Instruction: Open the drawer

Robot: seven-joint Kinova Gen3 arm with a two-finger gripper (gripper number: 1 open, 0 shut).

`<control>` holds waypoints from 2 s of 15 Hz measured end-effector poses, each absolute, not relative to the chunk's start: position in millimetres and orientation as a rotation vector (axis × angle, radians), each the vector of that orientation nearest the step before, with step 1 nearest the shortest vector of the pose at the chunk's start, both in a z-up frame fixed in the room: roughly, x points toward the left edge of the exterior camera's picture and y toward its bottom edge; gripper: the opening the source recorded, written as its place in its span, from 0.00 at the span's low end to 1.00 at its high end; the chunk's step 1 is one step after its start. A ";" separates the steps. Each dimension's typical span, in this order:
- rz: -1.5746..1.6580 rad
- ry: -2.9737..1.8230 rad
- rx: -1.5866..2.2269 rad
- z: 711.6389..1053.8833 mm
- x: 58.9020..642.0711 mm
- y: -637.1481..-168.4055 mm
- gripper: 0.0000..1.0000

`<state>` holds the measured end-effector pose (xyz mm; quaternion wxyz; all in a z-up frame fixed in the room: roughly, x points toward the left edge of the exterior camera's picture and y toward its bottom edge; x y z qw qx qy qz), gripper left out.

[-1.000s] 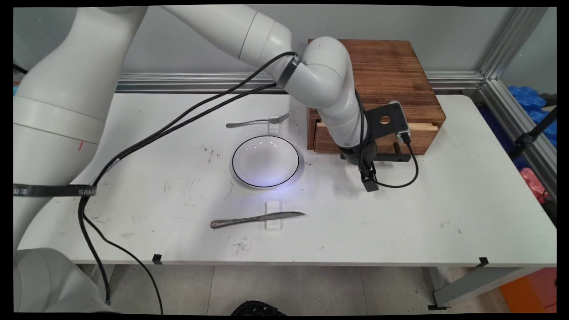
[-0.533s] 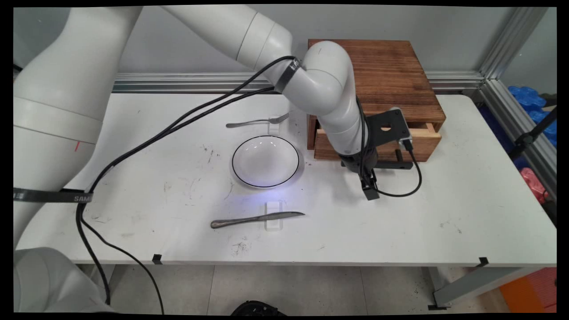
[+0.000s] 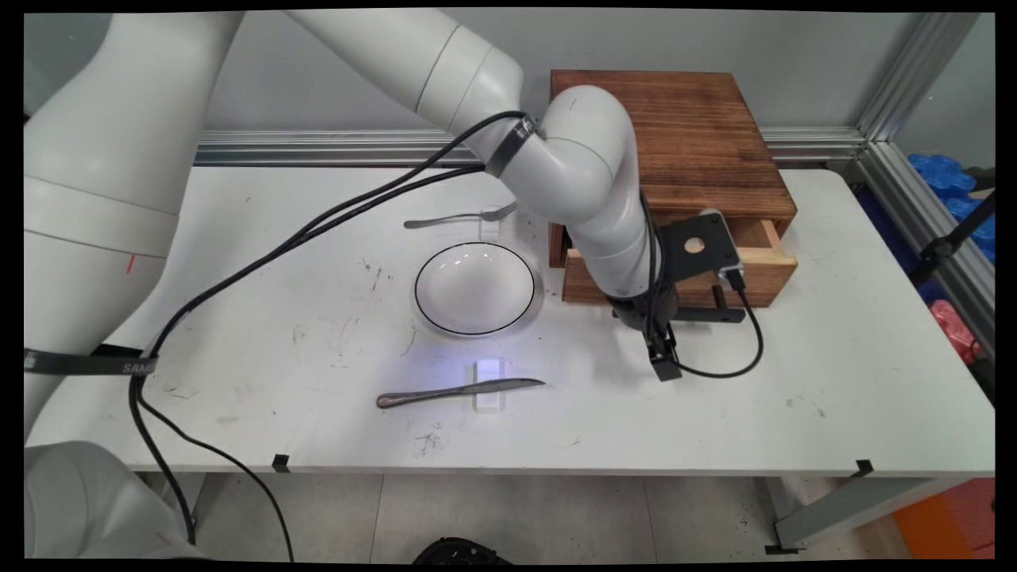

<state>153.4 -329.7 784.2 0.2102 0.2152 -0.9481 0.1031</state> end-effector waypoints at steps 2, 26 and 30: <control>0.274 -2.635 0.597 785.6 149.3 -321.3 1.00; 0.129 -2.631 0.605 790.4 114.8 -235.8 1.00; 0.107 -2.626 0.614 791.1 107.7 -224.2 1.00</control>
